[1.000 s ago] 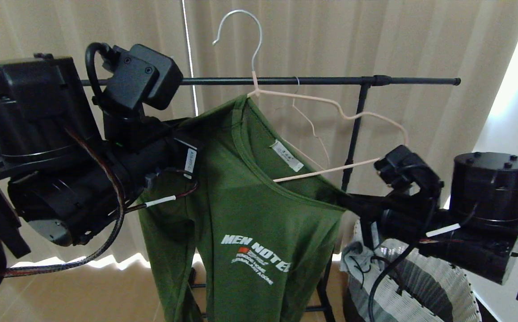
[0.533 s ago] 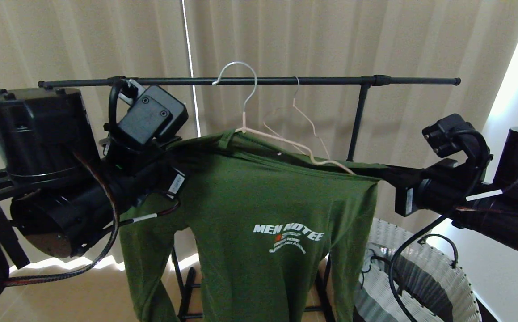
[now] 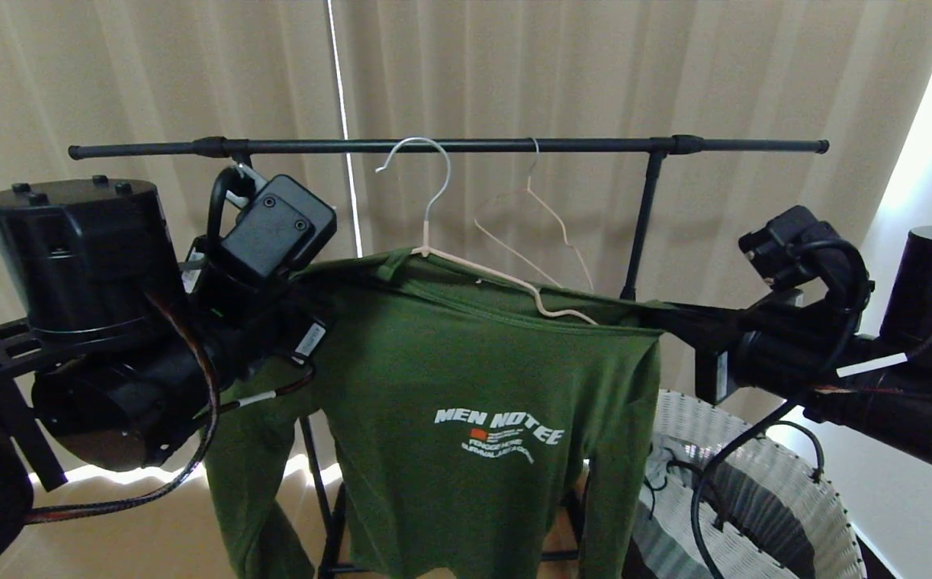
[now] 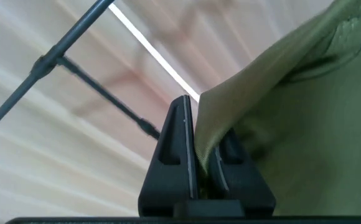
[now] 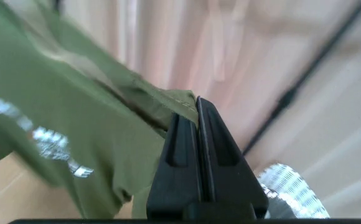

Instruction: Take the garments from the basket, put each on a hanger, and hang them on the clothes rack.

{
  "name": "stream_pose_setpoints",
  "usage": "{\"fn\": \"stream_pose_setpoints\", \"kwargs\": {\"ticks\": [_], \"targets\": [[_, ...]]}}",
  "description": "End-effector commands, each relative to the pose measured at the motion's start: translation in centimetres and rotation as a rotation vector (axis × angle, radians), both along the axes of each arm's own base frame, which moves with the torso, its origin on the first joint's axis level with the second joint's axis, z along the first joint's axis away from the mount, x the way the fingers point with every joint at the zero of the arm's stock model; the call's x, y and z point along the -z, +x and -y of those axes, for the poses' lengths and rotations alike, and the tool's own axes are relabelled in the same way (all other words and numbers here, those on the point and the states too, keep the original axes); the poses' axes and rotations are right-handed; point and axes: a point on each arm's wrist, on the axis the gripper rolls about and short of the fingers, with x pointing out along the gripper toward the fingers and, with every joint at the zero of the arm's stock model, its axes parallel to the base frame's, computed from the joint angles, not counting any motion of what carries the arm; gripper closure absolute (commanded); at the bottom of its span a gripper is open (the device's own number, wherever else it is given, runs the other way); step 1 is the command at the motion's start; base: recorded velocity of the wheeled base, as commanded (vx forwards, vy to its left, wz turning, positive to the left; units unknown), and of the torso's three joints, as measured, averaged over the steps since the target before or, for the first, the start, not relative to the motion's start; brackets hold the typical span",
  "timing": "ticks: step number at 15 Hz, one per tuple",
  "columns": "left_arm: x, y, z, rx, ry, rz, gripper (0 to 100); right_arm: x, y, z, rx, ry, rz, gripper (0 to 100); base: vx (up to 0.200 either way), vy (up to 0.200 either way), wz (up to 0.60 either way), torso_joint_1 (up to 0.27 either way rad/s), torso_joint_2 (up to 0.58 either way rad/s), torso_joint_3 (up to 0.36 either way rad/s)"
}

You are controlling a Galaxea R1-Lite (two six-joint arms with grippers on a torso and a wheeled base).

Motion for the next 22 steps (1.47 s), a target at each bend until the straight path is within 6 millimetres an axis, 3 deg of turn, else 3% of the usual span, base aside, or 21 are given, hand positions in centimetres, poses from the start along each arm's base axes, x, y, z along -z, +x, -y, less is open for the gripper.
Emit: {"fn": "stream_pose_setpoints", "kwargs": {"ticks": [1,2,7,12,16,22], "targets": [[0.4,0.5,0.4,-0.007,-0.002,0.001,100,-0.1,-0.8,-0.5,-0.044,-0.046,0.004,100,0.0,0.0,0.0,0.0,0.0,0.0],[0.4,0.6,0.5,-0.007,-0.011,0.014,100,-0.1,-1.0,-0.5,-0.054,-0.063,-0.001,0,0.0,0.0,0.0,0.0,0.0,0.0],[0.6,0.8,0.8,-0.009,-0.019,0.024,100,-0.7,-1.8,-2.1,-0.125,-0.081,0.032,0,0.0,0.0,0.0,0.0,0.0,0.0],[0.2,-0.2,2.2,0.056,-0.048,0.065,100,-1.6,0.9,-3.7,-0.124,-0.109,0.076,0,0.0,0.0,0.0,0.0,0.0,0.0],[0.1,-0.6,2.7,0.079,-0.047,0.068,100,-2.0,3.4,-3.9,-0.09,-0.145,0.118,0,0.0,0.0,0.0,0.0,0.0,0.0],[0.0,-1.1,3.4,0.116,-0.061,0.078,100,-1.1,4.7,-4.8,-0.098,-0.171,0.155,0,0.0,0.0,0.0,0.0,0.0,0.0]]}}
